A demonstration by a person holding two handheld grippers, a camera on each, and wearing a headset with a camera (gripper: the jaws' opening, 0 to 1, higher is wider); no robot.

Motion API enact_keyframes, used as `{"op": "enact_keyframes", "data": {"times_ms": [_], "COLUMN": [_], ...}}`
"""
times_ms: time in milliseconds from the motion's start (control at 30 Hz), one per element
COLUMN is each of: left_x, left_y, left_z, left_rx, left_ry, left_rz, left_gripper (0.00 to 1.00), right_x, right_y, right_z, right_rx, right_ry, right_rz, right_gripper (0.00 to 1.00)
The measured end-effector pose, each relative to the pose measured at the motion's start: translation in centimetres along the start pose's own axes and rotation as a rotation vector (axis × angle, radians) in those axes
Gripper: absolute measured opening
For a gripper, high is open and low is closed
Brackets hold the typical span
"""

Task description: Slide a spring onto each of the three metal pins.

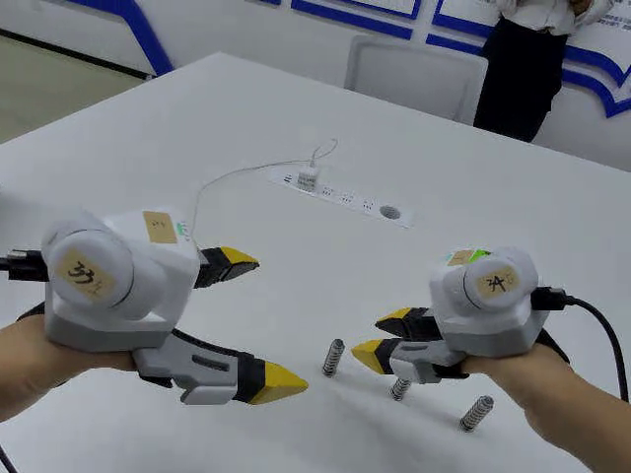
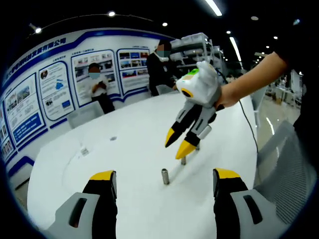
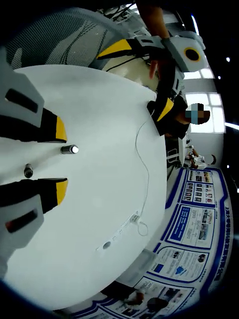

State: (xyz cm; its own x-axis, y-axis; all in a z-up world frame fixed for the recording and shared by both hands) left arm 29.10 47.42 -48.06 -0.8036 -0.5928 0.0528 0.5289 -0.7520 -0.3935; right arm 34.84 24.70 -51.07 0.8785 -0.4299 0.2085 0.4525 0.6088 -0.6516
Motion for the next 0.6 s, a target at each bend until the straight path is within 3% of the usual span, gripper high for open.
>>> {"op": "enact_keyframes", "data": {"times_ms": [67,200,400,533,600], "left_x": [0.1,0.3,0.8,0.8,0.7], "left_y": [0.1,0.2,0.2,-0.1,-0.3], "left_z": [0.2,1.0,0.9,0.4,0.5], "left_rx": [0.003,0.059,0.028,0.006,0.018], "left_ry": [-0.007,-0.044,-0.011,-0.039,-0.056], "left_rz": [-0.004,-0.012,-0.012,-0.009,0.000], "left_gripper": [0.81,0.80,0.80,0.82,0.83], "right_x": [0.3,0.3,-0.4,-0.7,-1.0], "right_y": [-1.3,-3.4,-6.5,-8.5,-9.6], "right_z": [-0.1,-0.7,-1.8,-2.5,-3.0], "right_rx": [0.022,0.043,0.071,0.094,0.095], "right_ry": [0.017,0.016,0.041,0.075,0.079], "right_rz": [-0.024,-0.044,-0.095,-0.132,-0.145], "right_gripper": [0.29,0.30,0.35,0.36,0.37]}}
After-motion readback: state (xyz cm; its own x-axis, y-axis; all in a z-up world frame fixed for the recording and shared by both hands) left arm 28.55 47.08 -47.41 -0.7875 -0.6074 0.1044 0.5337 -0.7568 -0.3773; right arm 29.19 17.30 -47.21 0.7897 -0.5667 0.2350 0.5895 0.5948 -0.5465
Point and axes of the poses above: the centre of the closed fingertips' face, and the gripper's own axes: y roughly forward along the fingers, x roughly to its right, z roughly out of its top, the point moved 10 cm from there along -y, roughly backward along the fingers, and after that the axes turned 10 degrees about -y, right-handed, at the moved point
